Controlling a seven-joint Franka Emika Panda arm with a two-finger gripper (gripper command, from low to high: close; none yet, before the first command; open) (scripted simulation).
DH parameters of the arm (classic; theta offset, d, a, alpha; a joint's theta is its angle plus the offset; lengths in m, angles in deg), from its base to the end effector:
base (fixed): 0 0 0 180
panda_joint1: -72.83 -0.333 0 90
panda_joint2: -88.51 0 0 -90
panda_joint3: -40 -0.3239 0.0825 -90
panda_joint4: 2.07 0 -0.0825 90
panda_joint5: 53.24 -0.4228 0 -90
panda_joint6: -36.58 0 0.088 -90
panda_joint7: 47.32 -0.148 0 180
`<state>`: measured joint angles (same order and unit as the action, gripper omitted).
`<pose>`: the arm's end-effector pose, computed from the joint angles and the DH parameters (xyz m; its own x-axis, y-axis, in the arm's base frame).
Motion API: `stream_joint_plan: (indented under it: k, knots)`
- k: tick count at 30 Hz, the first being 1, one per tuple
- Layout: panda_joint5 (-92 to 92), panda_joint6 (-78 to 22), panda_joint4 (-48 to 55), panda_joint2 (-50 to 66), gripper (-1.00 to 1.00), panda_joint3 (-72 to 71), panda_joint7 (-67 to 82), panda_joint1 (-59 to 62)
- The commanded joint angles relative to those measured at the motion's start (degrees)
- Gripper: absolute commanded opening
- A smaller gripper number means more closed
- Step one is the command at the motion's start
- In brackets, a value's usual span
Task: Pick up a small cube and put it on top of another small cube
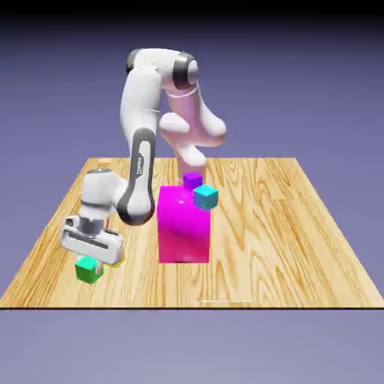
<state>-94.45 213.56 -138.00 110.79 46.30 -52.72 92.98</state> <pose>0.4636 -0.2944 0.1238 0.2757 -0.9315 0.2373 -0.9132 -0.3309 -0.2377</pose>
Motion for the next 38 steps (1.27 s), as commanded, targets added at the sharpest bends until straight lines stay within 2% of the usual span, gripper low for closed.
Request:
stream_joint_plan:
  k: [1,29,35,36,38]
  knots:
    - [1.3,-2.5,-0.3,-2.1,-1.0,0.8,2.5,-1.7]
    - [39.4,-71.6,-9.5,-59.2,-1.0,22.4,70.2,-48.6]
    - [38.7,-60.5,-17.9,-56.4,-1.0,23.5,71.7,-49.5]
    - [38.7,-60.5,-17.9,-56.4,1.0,23.5,71.7,-49.5]
    - [38.8,-63.0,-16.0,-57.0,1.0,23.2,71.3,-49.3]
